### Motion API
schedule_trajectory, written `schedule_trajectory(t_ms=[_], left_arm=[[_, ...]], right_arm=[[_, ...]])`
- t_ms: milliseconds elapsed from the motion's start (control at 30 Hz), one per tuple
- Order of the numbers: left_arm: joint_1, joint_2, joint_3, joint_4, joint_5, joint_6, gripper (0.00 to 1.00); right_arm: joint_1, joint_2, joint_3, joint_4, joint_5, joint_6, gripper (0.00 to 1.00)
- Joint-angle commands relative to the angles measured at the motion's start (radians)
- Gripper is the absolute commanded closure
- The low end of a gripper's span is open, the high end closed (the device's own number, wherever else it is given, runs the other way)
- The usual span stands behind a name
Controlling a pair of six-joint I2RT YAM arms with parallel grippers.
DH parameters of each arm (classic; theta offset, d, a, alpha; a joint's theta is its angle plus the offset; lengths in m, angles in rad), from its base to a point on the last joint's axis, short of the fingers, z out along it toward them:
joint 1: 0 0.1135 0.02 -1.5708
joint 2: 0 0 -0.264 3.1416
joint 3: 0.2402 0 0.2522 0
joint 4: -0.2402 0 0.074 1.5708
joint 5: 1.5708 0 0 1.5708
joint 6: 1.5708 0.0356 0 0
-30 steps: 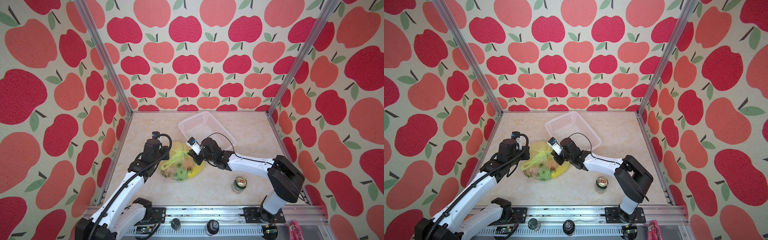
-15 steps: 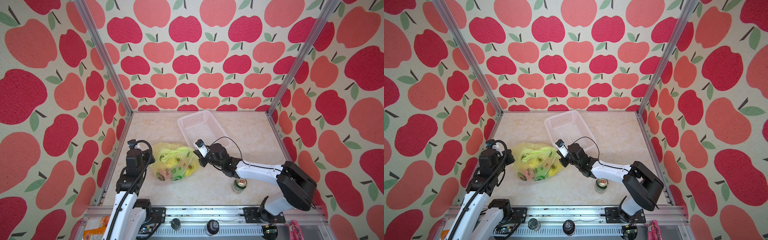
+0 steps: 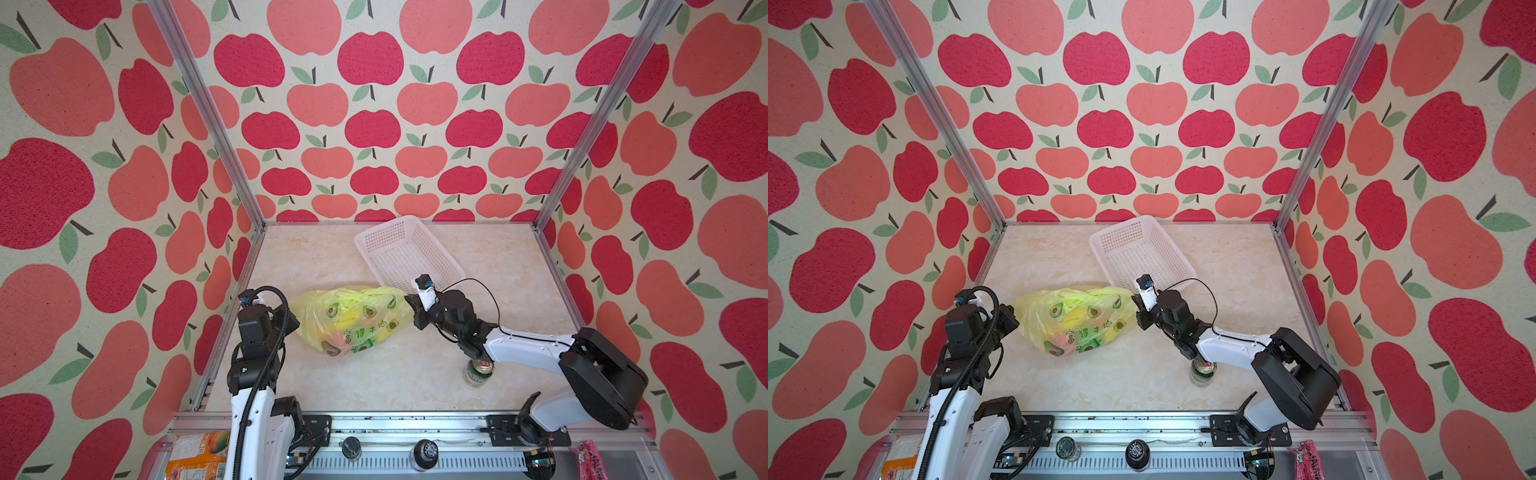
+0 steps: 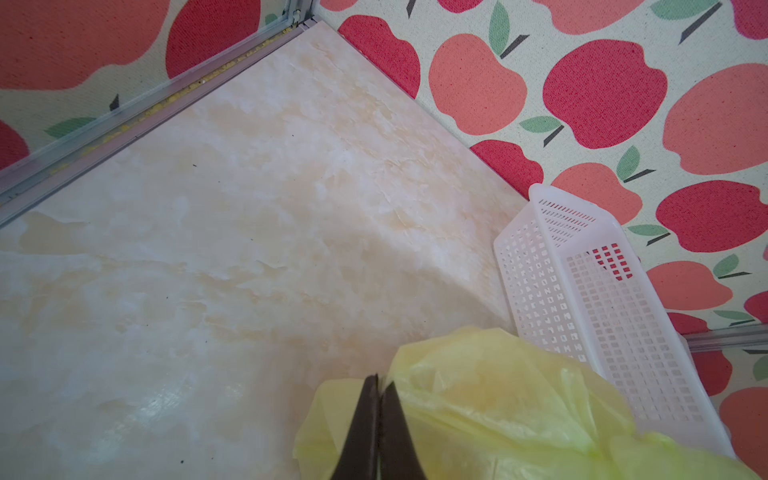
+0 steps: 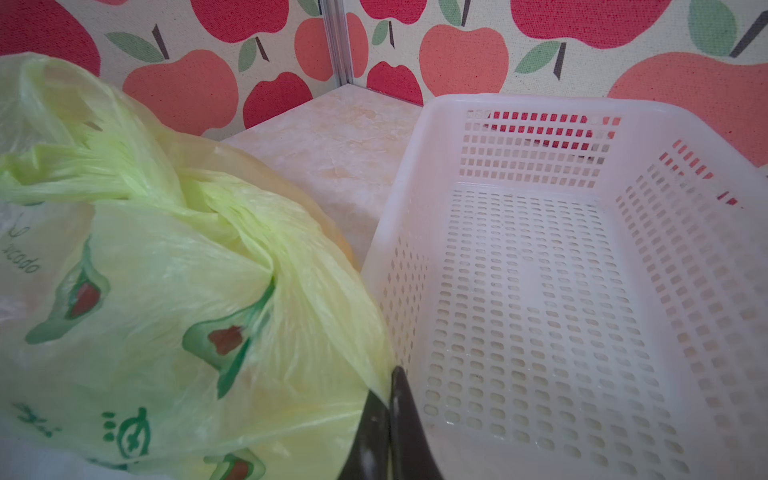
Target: Untie the knot of the plastic bag and take out the fruit
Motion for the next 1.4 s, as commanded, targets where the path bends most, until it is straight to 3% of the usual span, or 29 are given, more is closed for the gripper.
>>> schedule_trajectory(t_ms=[0,233,433,533,700,900,1000,1067,1233,1367], left_arm=[[0.034,0.017,-0.016,0.058,0.021,-0.025,1.00],[0.034,0.155,-0.004,0.195,0.194,-0.019,1.00],[0.014,0.161,-0.007,0.208,0.168,-0.017,1.00],[0.015,0.131,-0.010,0.181,0.150,-0.014,1.00],[0.014,0.060,0.007,0.109,0.118,-0.007,0.70],[-0.007,-0.021,0.055,0.014,0.099,0.014,0.35],[-0.077,-0.012,0.083,-0.001,0.109,0.044,0.25],[-0.177,0.012,0.099,0.006,0.079,0.072,0.19],[-0.446,0.094,0.132,0.009,-0.155,0.144,0.05],[-0.562,0.181,0.160,0.004,-0.263,0.182,0.01]], right_arm=[[-0.032,-0.031,-0.042,0.085,0.094,0.049,1.00],[-0.088,-0.026,-0.088,0.139,0.071,0.074,1.00],[-0.085,-0.025,-0.124,0.223,-0.001,0.060,0.99],[-0.066,-0.027,-0.127,0.242,-0.034,0.028,0.92],[-0.016,-0.081,-0.126,0.199,-0.020,-0.044,0.74],[0.008,-0.187,-0.067,0.006,-0.035,-0.078,0.35],[0.036,-0.203,0.006,-0.129,-0.055,-0.102,0.21],[0.056,-0.192,0.059,-0.203,-0.062,-0.109,0.12],[0.060,-0.063,0.248,-0.413,-0.036,-0.090,0.10],[0.060,0.071,0.408,-0.558,0.020,-0.088,0.11]])
